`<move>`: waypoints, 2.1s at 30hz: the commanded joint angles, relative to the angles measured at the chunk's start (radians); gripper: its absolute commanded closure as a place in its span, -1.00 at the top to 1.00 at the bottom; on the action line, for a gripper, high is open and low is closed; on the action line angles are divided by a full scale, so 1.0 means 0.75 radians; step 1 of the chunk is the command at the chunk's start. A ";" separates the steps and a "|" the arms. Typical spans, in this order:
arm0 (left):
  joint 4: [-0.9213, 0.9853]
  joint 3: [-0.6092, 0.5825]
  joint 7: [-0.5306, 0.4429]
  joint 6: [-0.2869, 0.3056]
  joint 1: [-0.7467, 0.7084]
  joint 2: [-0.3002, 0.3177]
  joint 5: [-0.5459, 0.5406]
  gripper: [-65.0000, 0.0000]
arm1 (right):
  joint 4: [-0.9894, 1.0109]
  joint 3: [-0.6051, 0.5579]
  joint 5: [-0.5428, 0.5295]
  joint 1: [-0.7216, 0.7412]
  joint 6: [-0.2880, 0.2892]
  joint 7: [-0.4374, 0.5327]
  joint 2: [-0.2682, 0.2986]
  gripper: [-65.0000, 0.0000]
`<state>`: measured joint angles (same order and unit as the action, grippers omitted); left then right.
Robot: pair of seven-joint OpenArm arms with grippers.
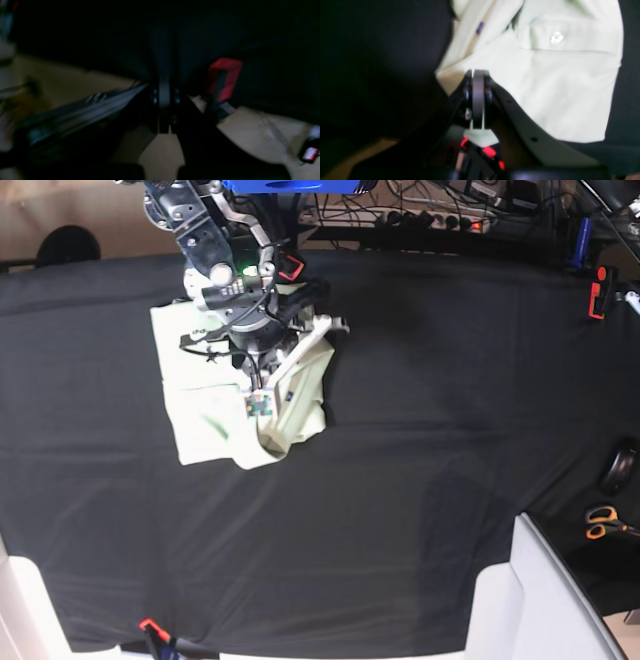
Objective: Fold the T-shirt properly
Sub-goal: 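Release the shirt and raise the right gripper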
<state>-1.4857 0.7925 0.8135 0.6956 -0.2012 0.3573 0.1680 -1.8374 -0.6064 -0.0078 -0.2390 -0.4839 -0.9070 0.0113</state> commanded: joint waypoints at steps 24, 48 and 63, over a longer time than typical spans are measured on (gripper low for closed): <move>-0.033 -0.098 -0.040 0.003 0.020 -0.023 -0.025 -1.00 | 0.338 -0.445 0.214 0.113 -0.286 0.030 0.002 0.46; -0.191 -0.358 0.567 0.003 0.081 -0.154 -0.974 0.73 | 0.137 -0.105 0.212 0.131 -0.233 0.036 0.011 0.64; 0.182 -0.872 0.563 0.003 0.273 -0.277 -1.068 0.86 | -0.039 0.642 0.212 0.091 0.454 0.132 -0.065 0.63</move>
<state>-1.3361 0.1379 1.2419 0.6930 -0.0086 0.1444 -0.6113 -1.8469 -0.1242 0.1463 -0.1810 -0.1425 -0.8268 -0.0360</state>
